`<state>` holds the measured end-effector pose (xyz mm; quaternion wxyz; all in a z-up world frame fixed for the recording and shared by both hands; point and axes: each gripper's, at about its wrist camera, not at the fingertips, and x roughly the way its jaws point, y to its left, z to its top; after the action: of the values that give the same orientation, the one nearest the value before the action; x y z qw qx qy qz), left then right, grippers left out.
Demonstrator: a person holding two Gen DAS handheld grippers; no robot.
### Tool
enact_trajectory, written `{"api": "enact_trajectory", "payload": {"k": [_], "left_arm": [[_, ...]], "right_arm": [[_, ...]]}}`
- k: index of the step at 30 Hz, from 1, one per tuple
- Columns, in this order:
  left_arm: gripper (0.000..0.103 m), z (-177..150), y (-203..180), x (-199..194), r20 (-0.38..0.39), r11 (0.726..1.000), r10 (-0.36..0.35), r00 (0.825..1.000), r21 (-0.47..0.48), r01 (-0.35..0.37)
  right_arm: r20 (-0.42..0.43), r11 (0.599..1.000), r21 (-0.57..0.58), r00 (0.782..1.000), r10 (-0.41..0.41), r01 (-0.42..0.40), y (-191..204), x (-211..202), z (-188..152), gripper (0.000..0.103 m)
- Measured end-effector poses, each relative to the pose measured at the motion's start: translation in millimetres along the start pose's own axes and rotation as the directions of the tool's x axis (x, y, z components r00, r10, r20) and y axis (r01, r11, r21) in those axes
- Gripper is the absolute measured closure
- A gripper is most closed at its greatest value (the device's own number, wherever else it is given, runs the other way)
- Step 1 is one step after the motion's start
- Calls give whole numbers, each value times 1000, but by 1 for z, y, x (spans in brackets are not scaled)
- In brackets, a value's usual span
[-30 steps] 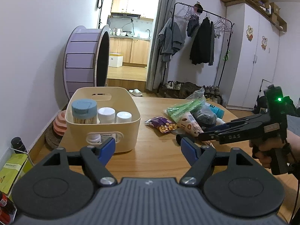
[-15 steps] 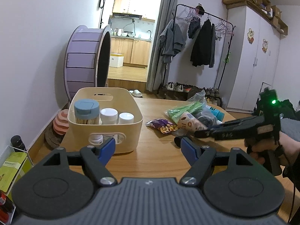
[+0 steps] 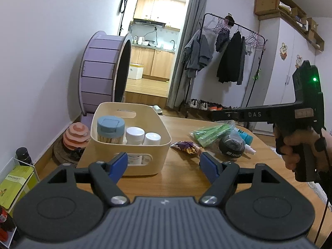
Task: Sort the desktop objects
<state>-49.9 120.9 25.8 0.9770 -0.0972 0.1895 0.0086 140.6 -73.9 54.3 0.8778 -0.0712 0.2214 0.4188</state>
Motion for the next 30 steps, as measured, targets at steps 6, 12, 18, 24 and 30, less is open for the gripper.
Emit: {"api": "enact_trajectory", "payload": {"k": [6, 12, 18, 24, 30], "left_arm": [[27, 0, -1, 0, -7, 1000, -12, 1000, 3, 12], [27, -2, -6, 2, -9, 1000, -10, 1000, 22, 10], [27, -1, 1, 2, -6, 1000, 3, 1000, 4, -3], [27, -1, 3, 3, -9, 1000, 3, 1000, 3, -3], [27, -2, 3, 5, -11, 1000, 6, 1000, 5, -6]], "right_arm": [[-41, 999, 34, 999, 8, -7, 0, -4, -13, 102], [-69, 997, 79, 998, 9, -4, 7, -10, -40, 79], [-72, 999, 53, 997, 17, -13, 26, -7, -54, 59], [-59, 998, -45, 998, 29, -32, 34, -8, -50, 44], [-97, 970, -233, 994, 46, -68, 36, 6, -46, 32]]}}
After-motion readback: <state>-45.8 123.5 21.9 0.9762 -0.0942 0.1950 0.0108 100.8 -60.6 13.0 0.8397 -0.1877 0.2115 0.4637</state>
